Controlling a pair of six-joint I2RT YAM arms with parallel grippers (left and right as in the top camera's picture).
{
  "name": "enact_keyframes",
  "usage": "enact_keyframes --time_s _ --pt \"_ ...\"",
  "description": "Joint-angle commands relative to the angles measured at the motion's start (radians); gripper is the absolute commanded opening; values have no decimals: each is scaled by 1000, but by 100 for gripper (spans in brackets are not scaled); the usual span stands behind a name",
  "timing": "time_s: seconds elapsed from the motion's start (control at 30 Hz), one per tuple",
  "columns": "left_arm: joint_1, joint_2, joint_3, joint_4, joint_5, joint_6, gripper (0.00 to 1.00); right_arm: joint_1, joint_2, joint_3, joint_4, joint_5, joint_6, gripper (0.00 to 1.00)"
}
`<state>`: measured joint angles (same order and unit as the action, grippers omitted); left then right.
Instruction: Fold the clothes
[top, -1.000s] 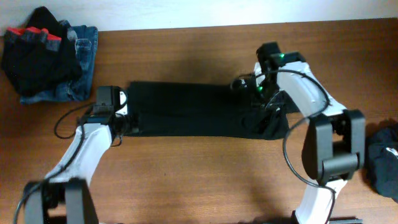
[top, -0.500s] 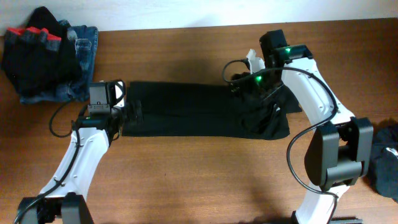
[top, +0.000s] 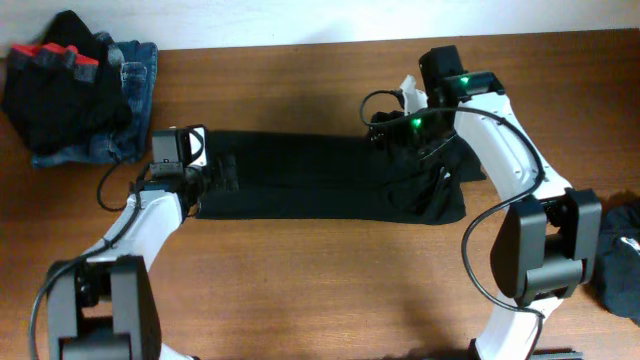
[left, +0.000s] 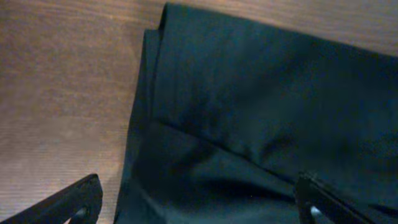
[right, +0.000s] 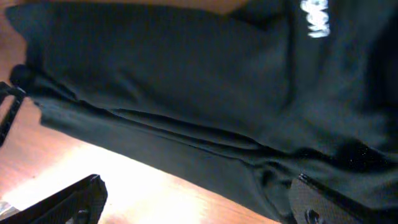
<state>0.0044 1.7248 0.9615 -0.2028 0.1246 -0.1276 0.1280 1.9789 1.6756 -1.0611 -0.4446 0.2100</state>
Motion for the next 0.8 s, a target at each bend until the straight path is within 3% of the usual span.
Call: enact_keyframes --time_s 0.0,0.47,0.77 --pt "24 27 15 33 92 2 98 -18 -48 13 -19 53 8 99" --pt "47 114 15 114 156 2 97 -39 -219 13 -41 67 8 99" --pt "106 158 24 145 157 3 96 -39 -473 13 -131 256 9 99"
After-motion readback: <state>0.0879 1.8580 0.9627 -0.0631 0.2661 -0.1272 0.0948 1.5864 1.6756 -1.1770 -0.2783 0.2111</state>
